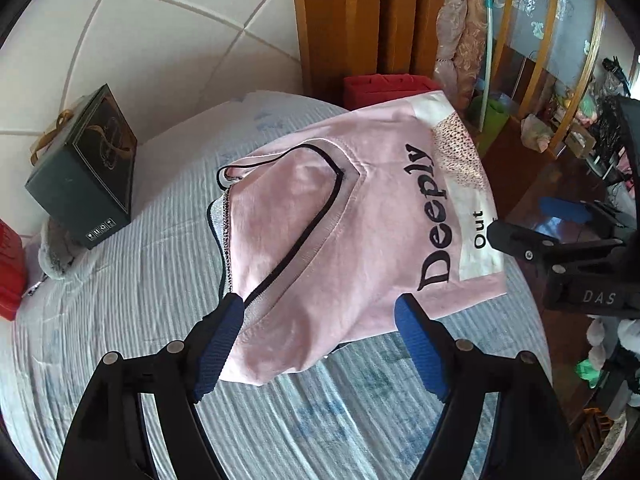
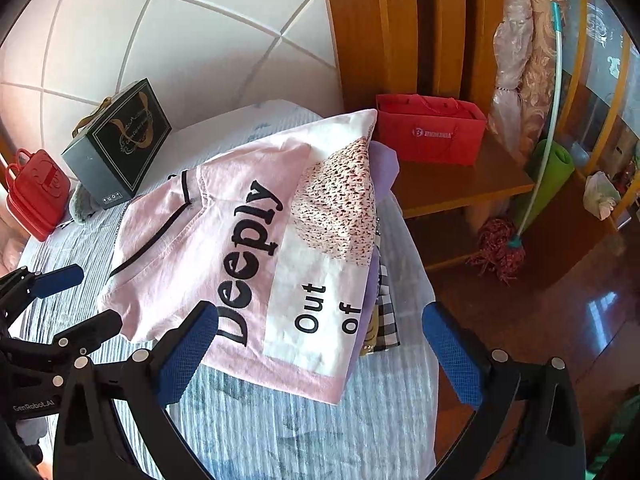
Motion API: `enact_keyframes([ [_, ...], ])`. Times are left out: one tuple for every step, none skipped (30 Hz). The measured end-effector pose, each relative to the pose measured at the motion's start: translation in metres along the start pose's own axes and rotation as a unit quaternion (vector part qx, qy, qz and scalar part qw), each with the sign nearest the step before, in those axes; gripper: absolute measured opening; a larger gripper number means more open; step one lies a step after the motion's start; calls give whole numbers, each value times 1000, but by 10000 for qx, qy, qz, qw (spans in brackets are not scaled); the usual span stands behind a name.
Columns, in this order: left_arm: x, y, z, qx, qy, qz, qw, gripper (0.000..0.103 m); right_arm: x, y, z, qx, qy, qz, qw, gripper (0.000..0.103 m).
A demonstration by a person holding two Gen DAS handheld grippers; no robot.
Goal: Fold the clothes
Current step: 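Open both tools and release the T-shirt on the pile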
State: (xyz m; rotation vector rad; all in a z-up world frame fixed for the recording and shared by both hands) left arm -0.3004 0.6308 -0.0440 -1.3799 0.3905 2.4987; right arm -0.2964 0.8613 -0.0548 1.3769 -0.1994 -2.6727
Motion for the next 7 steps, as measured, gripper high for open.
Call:
enact_keyframes([
  [0,0,-1,-31,-21,-87,10000,79,0,0,-1,5,0,-17,10000,102],
  [-1,-1,-2,-61,-42,-174,9998,79,0,0,-2,10,-1,-35,10000,102],
  [-1,-2,-3,-69,-72,-222,9997,79,0,0,-2,14,2,-47,10000,102],
  [-2,-3,-3,-57,-110,-239,9996,79,0,0,-3,12,8,-49,10000,102],
  [-2,-4,-4,-46,-149,-256,9996,79,1,0,-4,1,15,-42,10000,102],
  [-2,-6,-4,-34,-187,-272,9994,79,1,1,-5,-9,22,-36,10000,102],
  [-3,-7,-4,-18,-208,-281,9994,79,1,1,-6,-20,29,-29,10000,102],
])
Point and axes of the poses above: each gripper's, at about its wrist camera, not at the fingertips, and x roughly the way its jaws point, y to its left, z to its top, the point moved 1 cm from there along x, roughly the way its jaws point, and after that the axes turned 3 degrees about z, right-handed, at the moved point
